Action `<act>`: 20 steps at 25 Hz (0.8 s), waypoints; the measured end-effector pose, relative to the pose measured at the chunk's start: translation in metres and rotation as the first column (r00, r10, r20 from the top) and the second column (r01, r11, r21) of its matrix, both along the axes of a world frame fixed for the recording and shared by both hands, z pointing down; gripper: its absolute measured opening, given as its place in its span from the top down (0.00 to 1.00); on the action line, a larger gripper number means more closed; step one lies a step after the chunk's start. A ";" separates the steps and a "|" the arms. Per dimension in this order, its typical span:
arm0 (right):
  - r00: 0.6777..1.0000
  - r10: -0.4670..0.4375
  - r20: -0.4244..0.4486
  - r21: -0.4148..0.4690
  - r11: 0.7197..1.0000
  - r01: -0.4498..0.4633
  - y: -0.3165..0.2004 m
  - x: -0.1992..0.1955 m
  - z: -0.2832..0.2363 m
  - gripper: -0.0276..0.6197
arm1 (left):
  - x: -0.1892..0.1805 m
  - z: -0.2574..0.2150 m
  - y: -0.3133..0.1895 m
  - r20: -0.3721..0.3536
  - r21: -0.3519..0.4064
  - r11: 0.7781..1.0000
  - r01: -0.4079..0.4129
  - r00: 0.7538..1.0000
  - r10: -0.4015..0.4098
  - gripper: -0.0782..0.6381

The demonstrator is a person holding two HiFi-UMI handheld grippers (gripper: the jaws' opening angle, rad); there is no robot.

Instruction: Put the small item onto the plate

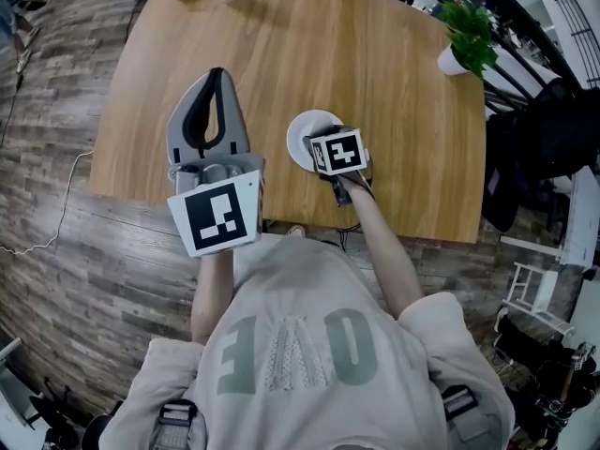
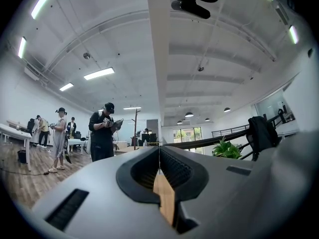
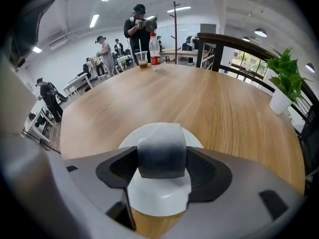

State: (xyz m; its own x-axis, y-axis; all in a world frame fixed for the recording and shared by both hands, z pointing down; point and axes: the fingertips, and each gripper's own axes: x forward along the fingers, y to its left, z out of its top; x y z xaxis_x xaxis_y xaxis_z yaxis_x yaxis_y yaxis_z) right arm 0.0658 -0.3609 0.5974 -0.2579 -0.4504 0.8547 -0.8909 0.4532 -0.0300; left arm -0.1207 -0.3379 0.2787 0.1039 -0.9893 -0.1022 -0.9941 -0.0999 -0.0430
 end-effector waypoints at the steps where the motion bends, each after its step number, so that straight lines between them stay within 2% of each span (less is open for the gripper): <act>1: 1.000 0.004 0.004 -0.012 1.000 -0.004 -0.001 0.000 0.001 0.48 | -0.001 0.001 0.000 0.001 -0.002 1.000 0.002 1.000 -0.002 0.88; 8: 1.000 0.022 0.002 -0.062 0.998 -0.022 -0.005 0.003 0.011 0.48 | 0.000 0.000 -0.002 0.006 -0.002 1.000 0.004 1.000 -0.004 0.88; 20: 1.000 0.005 0.002 -0.018 1.000 -0.005 -0.001 0.000 0.011 0.48 | 0.000 0.001 0.001 0.004 -0.004 1.000 -0.006 1.000 0.006 0.88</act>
